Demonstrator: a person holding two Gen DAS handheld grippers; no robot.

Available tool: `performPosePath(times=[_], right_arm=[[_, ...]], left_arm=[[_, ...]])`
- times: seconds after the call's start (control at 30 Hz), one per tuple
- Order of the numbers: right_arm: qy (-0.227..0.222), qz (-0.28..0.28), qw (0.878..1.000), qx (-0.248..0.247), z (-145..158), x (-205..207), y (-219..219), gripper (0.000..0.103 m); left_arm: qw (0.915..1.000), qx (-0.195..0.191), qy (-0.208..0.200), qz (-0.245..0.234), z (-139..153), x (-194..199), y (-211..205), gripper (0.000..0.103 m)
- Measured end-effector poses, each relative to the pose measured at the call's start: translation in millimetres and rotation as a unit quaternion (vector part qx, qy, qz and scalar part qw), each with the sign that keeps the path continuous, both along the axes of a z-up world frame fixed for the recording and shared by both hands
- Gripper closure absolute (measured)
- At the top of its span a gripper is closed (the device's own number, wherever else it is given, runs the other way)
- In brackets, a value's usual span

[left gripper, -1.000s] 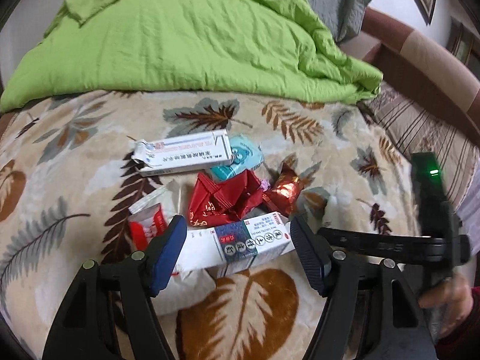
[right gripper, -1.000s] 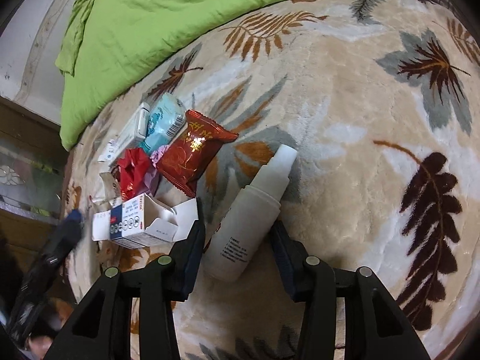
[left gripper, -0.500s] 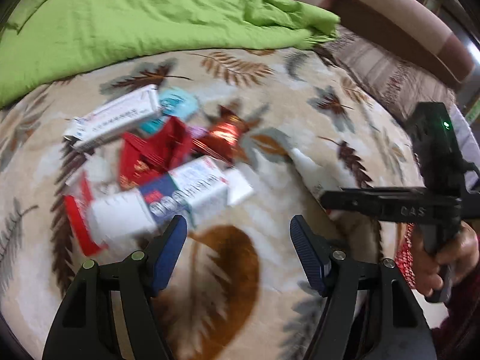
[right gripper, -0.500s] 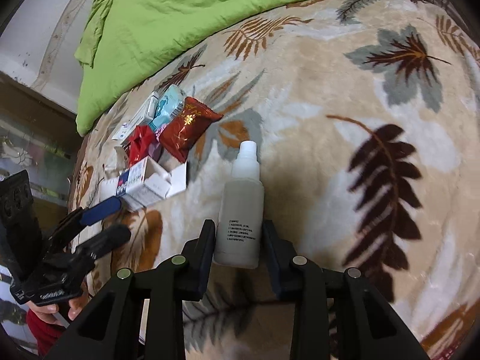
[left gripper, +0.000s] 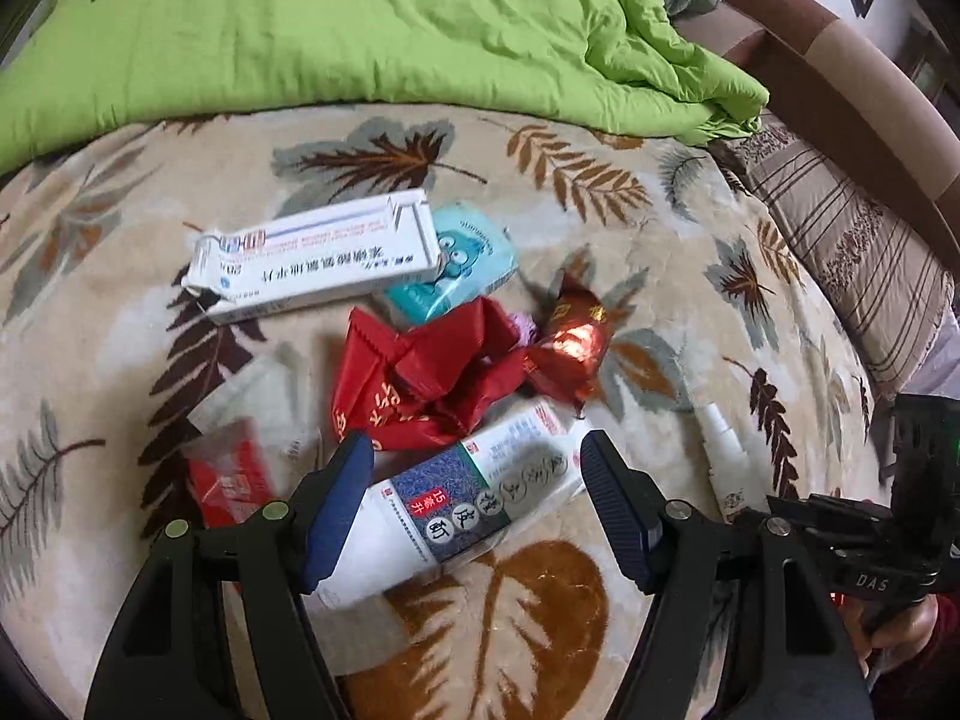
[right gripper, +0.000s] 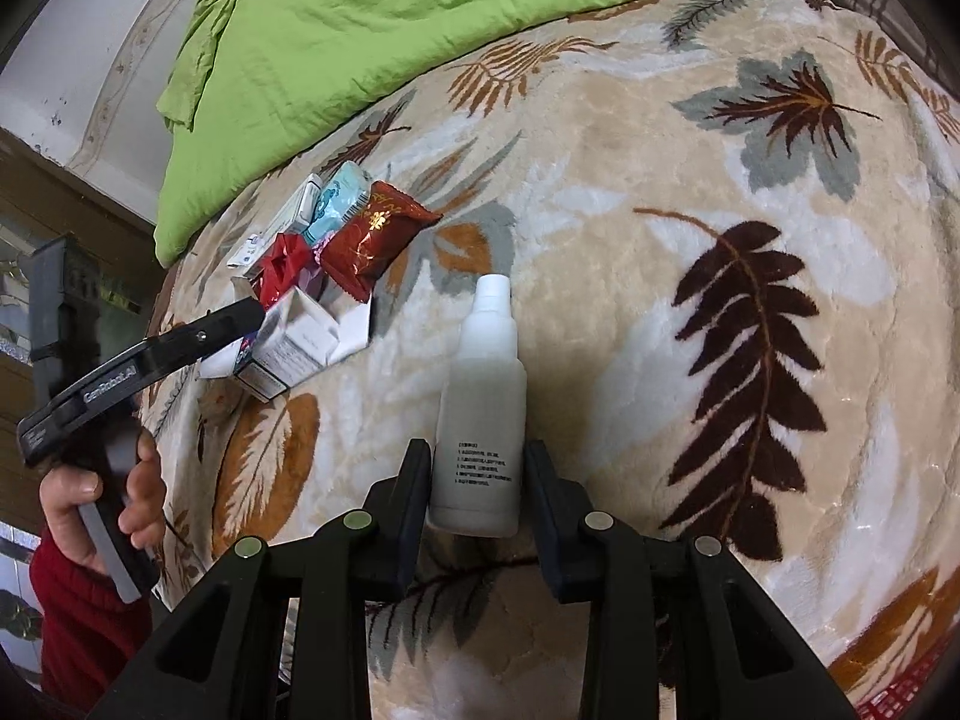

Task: Collect trash
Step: 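Grasp the white-and-blue medicine box with the left gripper, then lift the medicine box with the left gripper while the right holds the bottle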

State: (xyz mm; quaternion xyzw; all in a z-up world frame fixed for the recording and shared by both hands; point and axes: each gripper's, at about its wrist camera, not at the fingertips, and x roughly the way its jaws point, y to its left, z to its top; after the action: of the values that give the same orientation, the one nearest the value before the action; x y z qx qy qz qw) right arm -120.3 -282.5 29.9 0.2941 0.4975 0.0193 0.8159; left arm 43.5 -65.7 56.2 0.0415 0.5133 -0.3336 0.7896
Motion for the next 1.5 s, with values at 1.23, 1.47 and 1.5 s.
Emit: performPosePath(times=[1.23, 1.47, 1.5], right_arm=[[0.01, 0.039, 0.998, -0.056, 2.9, -9.5, 35.2, 0.068], [0.02, 0.017, 0.998, -0.052, 0.7, -7.2, 32.4, 0.068], [0.02, 0.016, 0.998, -0.053, 0.6, -7.1, 32.5, 0.068]], left_arm=[[0.9988, 0.017, 0.001, 0.045, -21.4, -121.5, 9.4, 0.069], [0.9978, 0.015, -0.035, 0.055, -26.4, -123.1, 4.9, 0.069], [0.9973, 0.013, -0.045, 0.057, -26.3, -126.0, 6.0, 0.069]])
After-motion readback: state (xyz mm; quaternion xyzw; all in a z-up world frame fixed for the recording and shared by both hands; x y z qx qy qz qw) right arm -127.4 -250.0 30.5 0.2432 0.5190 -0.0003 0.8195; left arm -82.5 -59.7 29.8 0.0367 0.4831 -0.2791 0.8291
